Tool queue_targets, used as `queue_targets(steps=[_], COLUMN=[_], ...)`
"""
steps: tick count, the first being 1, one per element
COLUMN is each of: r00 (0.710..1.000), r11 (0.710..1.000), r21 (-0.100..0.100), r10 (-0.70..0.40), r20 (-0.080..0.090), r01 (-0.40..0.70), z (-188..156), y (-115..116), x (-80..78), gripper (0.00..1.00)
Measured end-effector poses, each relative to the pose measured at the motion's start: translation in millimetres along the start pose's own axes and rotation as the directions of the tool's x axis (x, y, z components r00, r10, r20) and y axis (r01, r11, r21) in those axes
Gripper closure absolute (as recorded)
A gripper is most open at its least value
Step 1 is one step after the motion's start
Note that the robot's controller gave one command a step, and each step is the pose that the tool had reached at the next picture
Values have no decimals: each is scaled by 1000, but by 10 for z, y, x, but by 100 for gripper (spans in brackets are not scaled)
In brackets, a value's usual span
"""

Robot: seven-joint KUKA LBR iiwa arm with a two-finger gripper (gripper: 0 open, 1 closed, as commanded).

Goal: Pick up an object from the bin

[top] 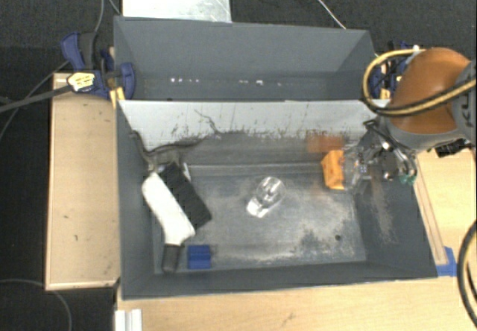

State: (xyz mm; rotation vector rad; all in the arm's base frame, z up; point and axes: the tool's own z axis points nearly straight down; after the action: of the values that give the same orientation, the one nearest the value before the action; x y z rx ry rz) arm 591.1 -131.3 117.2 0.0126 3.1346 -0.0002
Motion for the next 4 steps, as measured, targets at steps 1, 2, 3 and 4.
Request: queue_targets(steps=[1, 2, 3, 4], r00=[1000, 998, 998, 996], r11=[1000, 998, 998, 997], r21=[0, 0, 0, -2], r10=[-1, 57, 56, 80], r20=[0, 5, 5, 31], r01=[1, -57, -56, -80], z=[0, -575, -575, 370], y=[0, 222, 222, 59], x=[0, 89, 89, -80], gripper=[100, 0, 0, 0])
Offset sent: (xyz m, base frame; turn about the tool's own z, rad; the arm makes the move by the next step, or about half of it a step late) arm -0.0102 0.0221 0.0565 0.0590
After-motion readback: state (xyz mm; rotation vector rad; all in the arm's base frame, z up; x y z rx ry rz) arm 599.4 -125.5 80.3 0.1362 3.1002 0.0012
